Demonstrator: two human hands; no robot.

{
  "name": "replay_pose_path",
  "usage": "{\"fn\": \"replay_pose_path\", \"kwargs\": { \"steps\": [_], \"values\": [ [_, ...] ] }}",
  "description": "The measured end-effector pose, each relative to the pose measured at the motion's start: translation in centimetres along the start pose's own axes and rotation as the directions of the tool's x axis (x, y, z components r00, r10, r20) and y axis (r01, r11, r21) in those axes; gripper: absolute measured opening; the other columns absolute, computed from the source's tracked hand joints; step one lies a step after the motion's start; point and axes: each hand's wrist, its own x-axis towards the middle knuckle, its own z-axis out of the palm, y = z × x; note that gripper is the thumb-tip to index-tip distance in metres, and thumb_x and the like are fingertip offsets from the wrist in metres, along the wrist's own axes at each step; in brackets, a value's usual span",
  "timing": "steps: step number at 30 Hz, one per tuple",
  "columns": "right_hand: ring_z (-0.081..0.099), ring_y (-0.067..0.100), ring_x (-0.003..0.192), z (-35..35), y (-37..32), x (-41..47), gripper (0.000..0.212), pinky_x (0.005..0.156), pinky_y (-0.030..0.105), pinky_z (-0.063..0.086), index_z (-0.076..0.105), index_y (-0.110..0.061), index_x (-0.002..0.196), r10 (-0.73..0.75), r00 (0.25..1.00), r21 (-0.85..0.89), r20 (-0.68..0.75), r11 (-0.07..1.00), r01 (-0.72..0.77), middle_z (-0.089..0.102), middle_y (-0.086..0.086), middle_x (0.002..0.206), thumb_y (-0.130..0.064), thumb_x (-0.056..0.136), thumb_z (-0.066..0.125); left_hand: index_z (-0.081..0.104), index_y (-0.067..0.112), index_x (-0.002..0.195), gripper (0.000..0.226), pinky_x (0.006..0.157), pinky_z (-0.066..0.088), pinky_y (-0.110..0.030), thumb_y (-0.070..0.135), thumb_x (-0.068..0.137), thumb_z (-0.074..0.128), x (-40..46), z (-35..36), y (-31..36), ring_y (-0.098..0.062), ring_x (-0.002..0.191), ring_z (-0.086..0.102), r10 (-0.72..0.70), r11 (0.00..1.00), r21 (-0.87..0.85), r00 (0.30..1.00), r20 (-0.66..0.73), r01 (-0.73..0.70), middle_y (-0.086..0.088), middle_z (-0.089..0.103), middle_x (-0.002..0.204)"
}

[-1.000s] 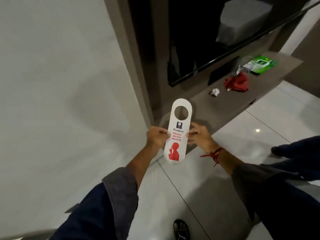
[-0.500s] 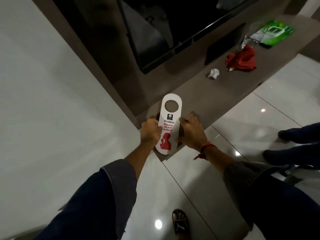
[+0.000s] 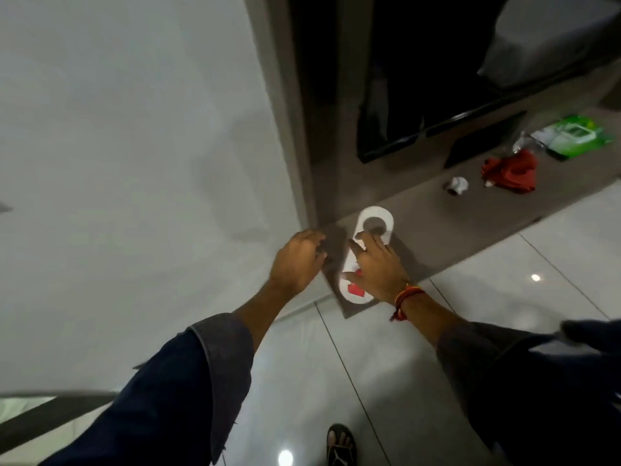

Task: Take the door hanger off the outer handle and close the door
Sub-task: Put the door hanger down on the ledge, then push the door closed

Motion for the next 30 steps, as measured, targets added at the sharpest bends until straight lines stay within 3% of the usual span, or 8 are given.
{"fn": "replay_pose_path", "kwargs": {
  "steps": [4,8,9,12,19,26,28,30],
  "values": [
    [0.049,0.032,0.133,-3.5,-9.0,0.7,0.064,0.107,0.045,0.046,0.05,-0.014,0.149,-0.24,0.968,-0.092,-0.074,0.968,0.233,0.044,0.008,0.15,-0.044,0.094,0.064,0.056,0.012,0.141,0.05,0.11,0.046,-0.042,0.023,0.094,0.068,-5.1,-7.0,-5.3,-0.029,0.134,0.051,0.029,0.994,0.107,0.996,-0.089,-0.02,-0.009,0.058,0.143],
    [0.052,0.031,0.133,-6.7,-20.1,0.7,0.065,0.107,0.043,0.048,0.048,-0.012,0.152,-0.478,0.874,-0.159,-0.092,0.873,0.461,0.048,0.009,0.15,-0.042,0.096,0.063,0.045,0.011,0.151,0.066,0.115,0.04,-0.042,0.023,0.092,0.071,-12.5,-14.4,-12.3,-0.029,0.141,0.045,-0.15,0.976,0.126,0.97,-0.19,0.176,-0.009,0.05,0.154],
    [0.052,0.031,0.133,-7.9,-26.7,0.2,0.065,0.107,0.043,0.048,0.047,-0.012,0.153,-0.581,0.809,-0.183,-0.092,0.808,0.56,0.048,0.01,0.151,-0.042,0.097,0.063,0.044,0.011,0.152,0.068,0.116,0.04,-0.042,0.024,0.092,0.072,-17.6,-18.2,-15.9,-0.029,0.142,0.045,-0.253,0.951,0.111,0.931,-0.263,0.29,-0.009,0.049,0.155],
    [0.048,0.032,0.139,-9.3,-33.6,0.2,0.066,0.112,0.042,0.045,0.042,-0.01,0.156,-0.665,0.74,-0.174,-0.105,0.745,0.644,0.044,0.012,0.156,-0.041,0.1,0.058,0.043,0.011,0.151,0.07,0.116,0.04,-0.043,0.026,0.091,0.074,-23.2,-22.1,-19.8,-0.03,0.141,0.047,-0.339,0.912,0.1,0.868,-0.364,0.398,-0.01,0.049,0.155],
    [0.034,0.031,0.154,-11.1,-59.3,-5.7,0.074,0.124,0.042,0.034,0.027,-0.01,0.165,-0.911,0.4,-0.195,-0.096,0.412,0.89,0.028,0.014,0.171,-0.047,0.106,0.05,0.044,0.008,0.149,0.067,0.115,0.043,-0.045,0.025,0.09,0.072,-45.5,-34.0,-29.6,-0.033,0.138,0.049,-0.578,0.666,-0.011,0.506,-0.64,0.746,-0.014,0.05,0.152],
    [0.014,0.028,0.164,-11.8,-78.7,-13.8,0.082,0.132,0.044,0.022,0.012,-0.011,0.169,-0.991,0.08,-0.266,-0.104,0.105,0.958,0.009,0.011,0.177,-0.049,0.106,0.049,0.046,0.004,0.142,0.061,0.107,0.048,-0.049,0.013,0.085,0.065,-64.1,-40.2,-36.6,-0.038,0.128,0.051,-0.645,0.452,-0.311,0.065,-0.762,0.836,-0.016,0.05,0.143],
    [0.008,0.028,0.165,-12.0,-83.5,-15.9,0.083,0.133,0.046,0.018,0.011,-0.01,0.169,-0.993,-0.008,-0.302,-0.122,0.03,0.953,0.004,0.012,0.178,-0.048,0.106,0.049,0.033,0.004,0.153,0.073,0.115,0.042,-0.05,0.017,0.089,0.066,-67.9,-41.1,-39.3,-0.039,0.141,0.043,-0.693,0.398,-0.371,0.01,-0.721,0.839,-0.018,0.04,0.156],
    [0.006,0.029,0.165,-12.4,-87.5,-17.5,0.082,0.134,0.047,0.015,0.013,-0.007,0.168,-0.985,-0.073,-0.351,-0.156,-0.014,0.936,0.004,0.013,0.177,-0.046,0.106,0.05,0.016,0.009,0.161,0.083,0.122,0.032,-0.051,0.024,0.095,0.065,-70.4,-41.6,-42.4,-0.035,0.154,0.026,-0.76,0.414,-0.375,0.088,-0.644,0.829,-0.013,0.024,0.168]
  ]
}}
